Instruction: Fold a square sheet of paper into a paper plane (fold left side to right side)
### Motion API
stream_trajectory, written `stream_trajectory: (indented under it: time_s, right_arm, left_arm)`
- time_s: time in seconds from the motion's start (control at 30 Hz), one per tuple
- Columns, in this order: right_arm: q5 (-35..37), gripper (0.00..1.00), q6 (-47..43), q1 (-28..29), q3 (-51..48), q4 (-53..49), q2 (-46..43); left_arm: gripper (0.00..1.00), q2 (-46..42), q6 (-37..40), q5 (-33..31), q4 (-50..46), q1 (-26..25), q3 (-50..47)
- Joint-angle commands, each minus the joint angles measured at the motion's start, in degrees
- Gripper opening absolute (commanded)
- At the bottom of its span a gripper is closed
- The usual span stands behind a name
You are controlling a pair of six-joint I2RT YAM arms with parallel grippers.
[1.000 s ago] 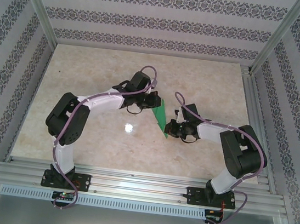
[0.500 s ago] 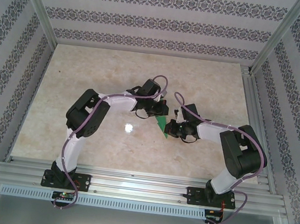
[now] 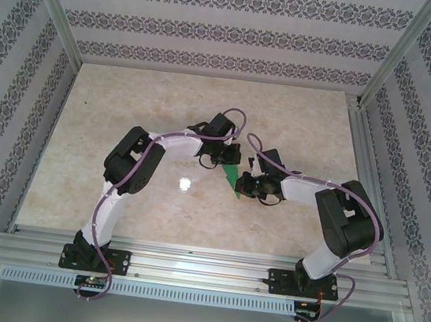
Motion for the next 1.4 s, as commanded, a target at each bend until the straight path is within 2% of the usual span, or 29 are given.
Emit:
stream_trajectory:
  time_s: [0.0,0.43,0.73,1.13,1.37]
  right_arm:
    - [5.8,0.06,-2.0,1.5,-2.3,-9.8,3.2]
    - [7.4,0.06,-2.2,2.8,-2.1,-11.9,3.2]
    - [7.2,0.06,-2.1,2.8,-2.3,-11.9,3.6]
    - [8.1,0.06,-2.4,2.9,-2.7,-13.2,2.9]
    - [7.6,0.06,-2.4,2.9,-2.9,-13.0,2.6]
  left_arm:
    - [0.00,2.4,3.8,-3.9,-5.2,0.7,3.1]
    - [0.00,7.9,5.1,-7.9,-8.0,1.8,11.4]
    - [0.00,9.9,3.8,-6.5,-5.8,5.7,13.5]
    - [0.00,15.3,5.2,-9.7,-11.7,9.4,22.5]
    - [0.00,18.2,5.5,-8.9,-14.4,11.1,27.0]
